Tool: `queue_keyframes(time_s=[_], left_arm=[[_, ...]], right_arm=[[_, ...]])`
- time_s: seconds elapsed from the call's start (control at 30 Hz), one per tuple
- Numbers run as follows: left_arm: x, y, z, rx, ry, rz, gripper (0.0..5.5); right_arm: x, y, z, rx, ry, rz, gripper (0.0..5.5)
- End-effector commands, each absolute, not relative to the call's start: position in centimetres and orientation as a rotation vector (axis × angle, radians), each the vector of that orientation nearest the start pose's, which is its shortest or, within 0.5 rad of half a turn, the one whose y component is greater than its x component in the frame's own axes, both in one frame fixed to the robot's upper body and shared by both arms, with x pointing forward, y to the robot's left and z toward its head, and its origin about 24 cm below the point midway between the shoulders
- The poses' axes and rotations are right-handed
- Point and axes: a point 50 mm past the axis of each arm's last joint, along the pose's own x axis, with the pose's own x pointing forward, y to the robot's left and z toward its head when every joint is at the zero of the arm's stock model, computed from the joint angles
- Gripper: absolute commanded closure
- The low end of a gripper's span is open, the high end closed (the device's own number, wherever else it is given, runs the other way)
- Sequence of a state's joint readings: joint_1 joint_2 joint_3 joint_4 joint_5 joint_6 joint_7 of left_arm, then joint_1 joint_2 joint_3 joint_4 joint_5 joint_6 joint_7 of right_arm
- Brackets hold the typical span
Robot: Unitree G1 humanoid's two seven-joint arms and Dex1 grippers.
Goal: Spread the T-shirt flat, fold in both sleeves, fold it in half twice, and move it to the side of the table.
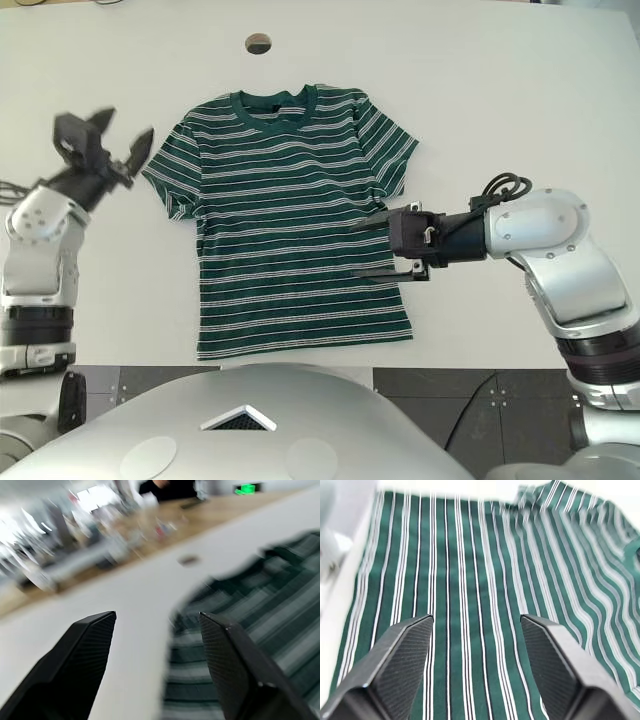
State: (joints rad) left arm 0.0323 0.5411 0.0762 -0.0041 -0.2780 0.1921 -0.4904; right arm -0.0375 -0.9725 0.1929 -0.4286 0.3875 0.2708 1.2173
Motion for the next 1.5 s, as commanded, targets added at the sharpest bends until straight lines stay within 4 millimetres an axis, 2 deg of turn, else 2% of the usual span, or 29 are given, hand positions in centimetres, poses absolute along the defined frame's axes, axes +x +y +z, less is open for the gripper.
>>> queue_keyframes(time_s=[0.03,0.23,0.3,0.37,0.43,0.7,0.77,0.93,1.13,1.27,1.5], left_arm=[[21.7,25.4,4.3,-0.005,0.461,-0.389,2.43],[21.6,26.5,2.2,-0.290,0.637,-0.272,2.43],[21.9,26.6,1.2,-0.348,0.679,-0.222,2.43],[22.2,26.6,0.5,-0.405,0.701,-0.188,2.43],[22.6,26.3,0.0,-0.460,0.712,-0.169,2.43],[23.8,24.1,-0.5,-0.534,0.744,-0.239,2.43],[23.9,24.1,-0.6,-0.541,0.745,-0.233,2.83],[24.3,23.5,0.1,-0.545,0.719,-0.248,3.58],[24.8,23.6,1.2,-0.525,0.672,-0.239,4.56],[25.2,24.1,3.2,-0.504,0.591,-0.230,5.31],[25.6,24.7,5.7,-0.494,0.514,-0.218,5.36]], right_arm=[[19.6,-18.0,11.4,-0.487,0.376,1.506,2.28],[19.6,-17.6,11.2,-0.478,0.353,1.477,2.28],[20.6,-17.6,11.8,-0.429,0.292,1.395,2.28],[23.0,-18.4,13.0,-0.341,0.195,1.213,2.28],[24.5,-19.5,13.7,-0.290,0.142,1.087,2.28],[26.0,-21.7,13.3,-0.242,0.116,0.889,2.28],[26.6,-22.4,13.1,-0.228,0.111,0.823,2.28],[27.5,-23.9,12.3,-0.203,0.121,0.677,2.28],[27.5,-23.8,11.7,-0.188,0.130,0.665,2.28],[27.5,-23.5,11.5,-0.187,0.133,0.670,2.28],[27.6,-23.0,11.4,-0.186,0.131,0.684,2.28]])
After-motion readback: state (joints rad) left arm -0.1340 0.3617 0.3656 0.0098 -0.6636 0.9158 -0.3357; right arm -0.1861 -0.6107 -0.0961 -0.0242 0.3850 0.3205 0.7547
